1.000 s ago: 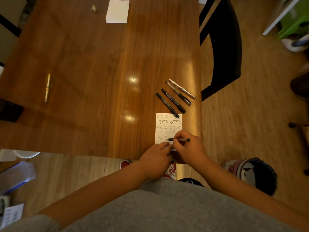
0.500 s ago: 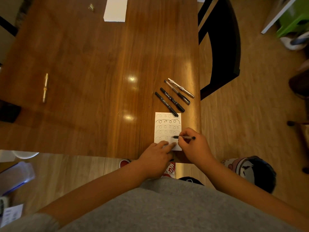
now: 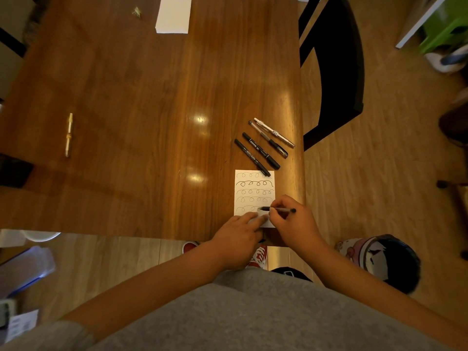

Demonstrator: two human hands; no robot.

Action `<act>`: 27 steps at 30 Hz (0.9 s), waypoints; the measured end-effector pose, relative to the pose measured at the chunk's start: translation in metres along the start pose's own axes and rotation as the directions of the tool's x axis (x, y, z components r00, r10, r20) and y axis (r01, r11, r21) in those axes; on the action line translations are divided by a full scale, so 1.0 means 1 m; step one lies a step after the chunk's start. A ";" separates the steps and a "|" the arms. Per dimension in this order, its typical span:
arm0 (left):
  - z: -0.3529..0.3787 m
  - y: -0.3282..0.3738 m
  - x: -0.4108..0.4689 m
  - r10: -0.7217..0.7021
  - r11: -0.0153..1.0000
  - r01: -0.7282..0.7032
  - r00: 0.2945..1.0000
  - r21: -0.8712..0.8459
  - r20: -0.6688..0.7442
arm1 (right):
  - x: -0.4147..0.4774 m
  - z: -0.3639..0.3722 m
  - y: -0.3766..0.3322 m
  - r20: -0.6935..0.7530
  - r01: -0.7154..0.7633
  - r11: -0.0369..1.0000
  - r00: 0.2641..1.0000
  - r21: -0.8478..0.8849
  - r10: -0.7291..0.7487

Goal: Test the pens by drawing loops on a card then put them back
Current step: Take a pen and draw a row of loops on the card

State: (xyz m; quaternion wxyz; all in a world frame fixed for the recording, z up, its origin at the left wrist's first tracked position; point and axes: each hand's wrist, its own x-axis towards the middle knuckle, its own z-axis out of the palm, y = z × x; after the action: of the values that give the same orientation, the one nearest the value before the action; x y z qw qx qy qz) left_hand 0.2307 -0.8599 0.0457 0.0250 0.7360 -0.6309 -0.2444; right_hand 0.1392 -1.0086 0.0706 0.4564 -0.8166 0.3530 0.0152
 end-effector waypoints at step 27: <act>0.006 -0.001 0.010 0.009 0.999 -0.008 1.000 0.037 -0.018 | -0.002 -0.013 0.005 -0.031 -0.052 0.999 0.998 0.016 0.052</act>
State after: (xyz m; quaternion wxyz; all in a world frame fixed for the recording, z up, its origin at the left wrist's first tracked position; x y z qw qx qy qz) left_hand 0.2297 -0.8671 0.0371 0.0183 0.7358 -0.6382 -0.2259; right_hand 0.1307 -1.0186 0.0755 0.4565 -0.8037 0.3815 0.0113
